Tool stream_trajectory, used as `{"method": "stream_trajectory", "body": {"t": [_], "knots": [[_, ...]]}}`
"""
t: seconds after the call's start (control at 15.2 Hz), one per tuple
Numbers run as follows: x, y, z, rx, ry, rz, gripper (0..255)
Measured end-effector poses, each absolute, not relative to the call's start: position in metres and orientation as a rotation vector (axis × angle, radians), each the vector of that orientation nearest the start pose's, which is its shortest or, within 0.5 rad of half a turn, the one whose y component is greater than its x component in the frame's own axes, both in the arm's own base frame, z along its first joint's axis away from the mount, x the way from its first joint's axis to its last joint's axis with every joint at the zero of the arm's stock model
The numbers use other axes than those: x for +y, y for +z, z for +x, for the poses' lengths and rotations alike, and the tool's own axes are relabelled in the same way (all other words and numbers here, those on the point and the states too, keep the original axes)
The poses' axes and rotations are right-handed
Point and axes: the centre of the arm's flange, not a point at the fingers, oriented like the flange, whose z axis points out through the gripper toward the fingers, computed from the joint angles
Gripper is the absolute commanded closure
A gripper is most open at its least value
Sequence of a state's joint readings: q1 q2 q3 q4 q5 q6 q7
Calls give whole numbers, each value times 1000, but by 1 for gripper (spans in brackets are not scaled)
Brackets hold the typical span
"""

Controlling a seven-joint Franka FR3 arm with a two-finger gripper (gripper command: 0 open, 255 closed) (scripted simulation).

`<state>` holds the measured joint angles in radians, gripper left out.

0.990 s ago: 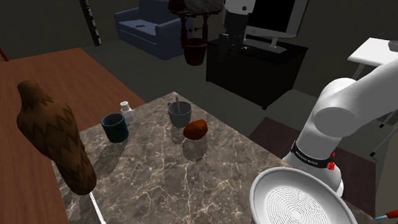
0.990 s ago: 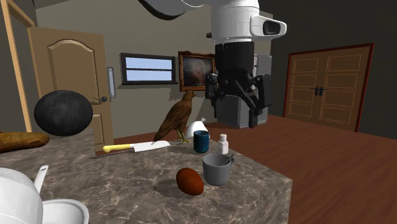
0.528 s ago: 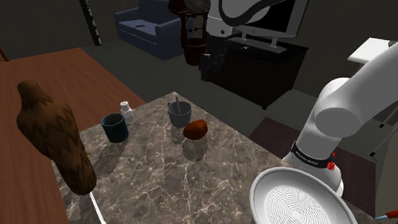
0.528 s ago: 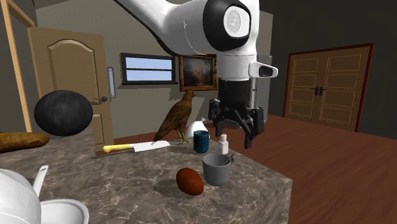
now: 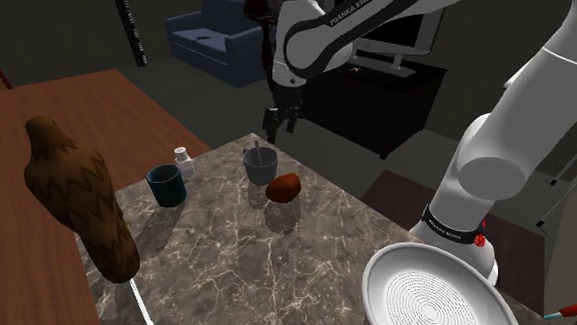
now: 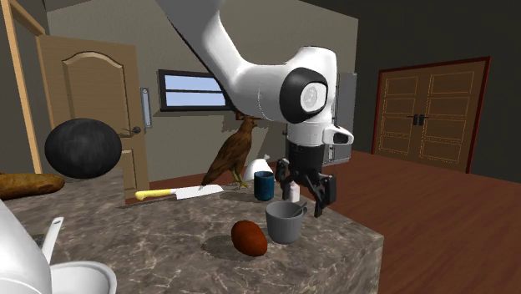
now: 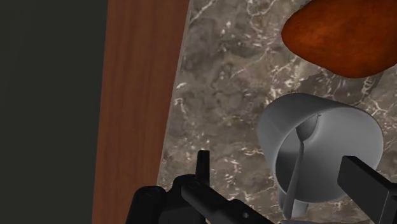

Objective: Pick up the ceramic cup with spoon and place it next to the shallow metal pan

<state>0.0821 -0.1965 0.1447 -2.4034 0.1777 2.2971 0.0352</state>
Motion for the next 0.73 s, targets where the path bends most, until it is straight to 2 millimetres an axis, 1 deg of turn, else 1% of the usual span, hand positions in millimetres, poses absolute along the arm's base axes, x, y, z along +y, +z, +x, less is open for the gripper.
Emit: {"method": "stream_trajectory", "body": {"t": [0.13,0.2,0.59,0.73], "knots": [[124,382,473,-124,-106,-3006,0],[128,374,478,-126,-104,-3003,0],[135,339,484,-126,-103,-3001,0],[136,333,484,-126,-103,-3001,0]]}}
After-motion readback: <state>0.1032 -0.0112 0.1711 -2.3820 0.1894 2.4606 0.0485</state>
